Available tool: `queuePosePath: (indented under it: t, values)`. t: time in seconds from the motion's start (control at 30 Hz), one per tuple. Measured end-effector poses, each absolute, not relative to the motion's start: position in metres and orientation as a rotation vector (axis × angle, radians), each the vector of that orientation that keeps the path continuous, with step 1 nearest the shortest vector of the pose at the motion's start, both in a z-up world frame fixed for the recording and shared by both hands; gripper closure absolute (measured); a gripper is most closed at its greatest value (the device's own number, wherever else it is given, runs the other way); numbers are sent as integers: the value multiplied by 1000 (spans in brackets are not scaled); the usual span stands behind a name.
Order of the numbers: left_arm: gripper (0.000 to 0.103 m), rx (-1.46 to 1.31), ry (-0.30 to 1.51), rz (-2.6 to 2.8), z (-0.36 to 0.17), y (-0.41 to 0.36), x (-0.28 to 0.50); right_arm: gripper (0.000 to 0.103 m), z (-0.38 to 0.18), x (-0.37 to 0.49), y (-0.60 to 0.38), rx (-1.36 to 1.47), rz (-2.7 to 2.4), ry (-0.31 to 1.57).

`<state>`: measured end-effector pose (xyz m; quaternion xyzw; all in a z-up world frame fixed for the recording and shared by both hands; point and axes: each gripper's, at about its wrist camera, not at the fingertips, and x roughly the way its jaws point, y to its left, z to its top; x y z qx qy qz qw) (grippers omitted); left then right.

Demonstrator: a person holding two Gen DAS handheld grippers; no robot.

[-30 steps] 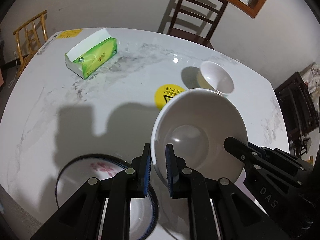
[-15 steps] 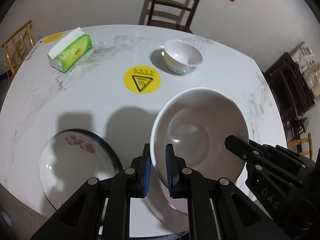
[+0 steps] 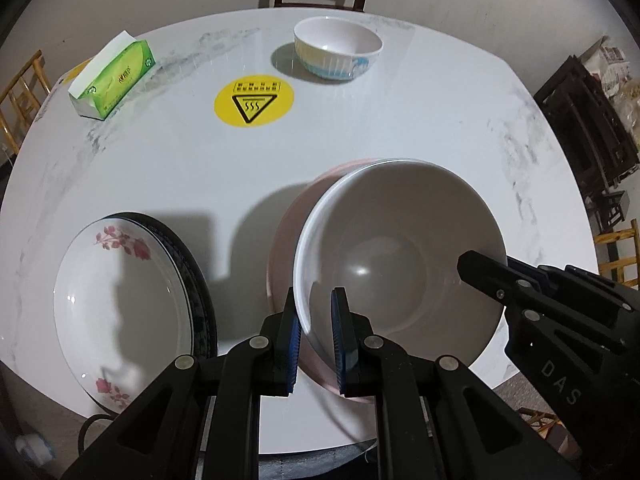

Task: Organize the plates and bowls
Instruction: 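Lift the white bowl and carry it over the pink bowl, then lower the white bowl into the pink bowl and open both tools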

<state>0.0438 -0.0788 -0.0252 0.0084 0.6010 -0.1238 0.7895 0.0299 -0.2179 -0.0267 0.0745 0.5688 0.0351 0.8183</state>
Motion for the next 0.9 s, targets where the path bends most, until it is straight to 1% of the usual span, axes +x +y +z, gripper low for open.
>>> queuePosePath:
  t: [0.23, 0.27, 0.77, 0.9]
  values:
    - [92, 58, 1296, -244, -33, -84, 45, 92, -42, 32, -218, 163, 80, 1249]
    - [92, 62, 1296, -243, -33, -85, 46, 90, -43, 32, -218, 163, 83, 1254]
    - [90, 77, 1275, -243, -34, -87, 48, 89, -48, 37, -213, 154, 70, 1275]
    - [88, 78, 1270, -242, -34, -87, 47, 88, -48, 36, -213, 155, 59, 1265]
